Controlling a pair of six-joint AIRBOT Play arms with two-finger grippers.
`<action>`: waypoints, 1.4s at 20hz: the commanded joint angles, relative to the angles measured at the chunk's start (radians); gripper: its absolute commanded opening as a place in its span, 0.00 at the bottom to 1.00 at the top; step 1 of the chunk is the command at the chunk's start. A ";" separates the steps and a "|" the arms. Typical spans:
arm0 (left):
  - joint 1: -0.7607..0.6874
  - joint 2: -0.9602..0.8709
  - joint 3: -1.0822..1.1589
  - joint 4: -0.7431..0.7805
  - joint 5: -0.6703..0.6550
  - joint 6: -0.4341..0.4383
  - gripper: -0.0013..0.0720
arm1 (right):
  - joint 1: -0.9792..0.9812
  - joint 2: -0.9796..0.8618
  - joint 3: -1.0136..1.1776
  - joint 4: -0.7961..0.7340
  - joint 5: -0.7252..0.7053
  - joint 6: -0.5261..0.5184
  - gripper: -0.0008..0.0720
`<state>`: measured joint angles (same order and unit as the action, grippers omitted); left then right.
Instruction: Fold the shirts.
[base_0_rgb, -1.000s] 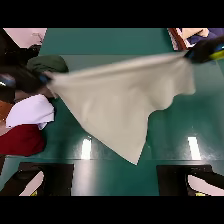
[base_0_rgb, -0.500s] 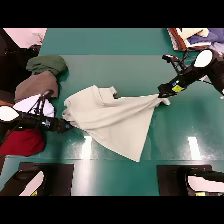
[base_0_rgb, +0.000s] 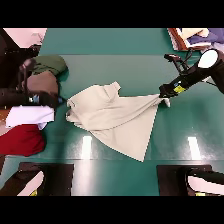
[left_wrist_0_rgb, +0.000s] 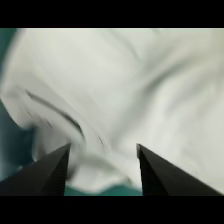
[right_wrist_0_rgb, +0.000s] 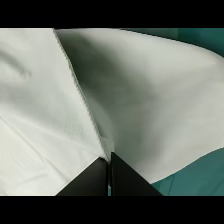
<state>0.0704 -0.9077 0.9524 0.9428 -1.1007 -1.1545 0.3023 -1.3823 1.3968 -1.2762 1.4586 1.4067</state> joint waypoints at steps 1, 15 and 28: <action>0.001 -0.217 0.202 0.039 0.093 -0.024 0.70 | -0.001 0.019 -0.001 0.000 0.003 -0.001 0.03; -0.015 -0.922 0.545 -0.031 -0.109 0.062 0.70 | 0.000 0.019 -0.002 0.001 0.000 0.000 0.03; -0.062 -0.844 0.713 -0.015 -0.136 0.019 0.05 | -0.018 0.019 0.093 -0.038 0.022 0.000 0.03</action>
<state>-0.0002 -1.7981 1.5841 0.9340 -1.2152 -1.1103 0.2974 -1.3643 1.4315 -1.2888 1.4631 1.4059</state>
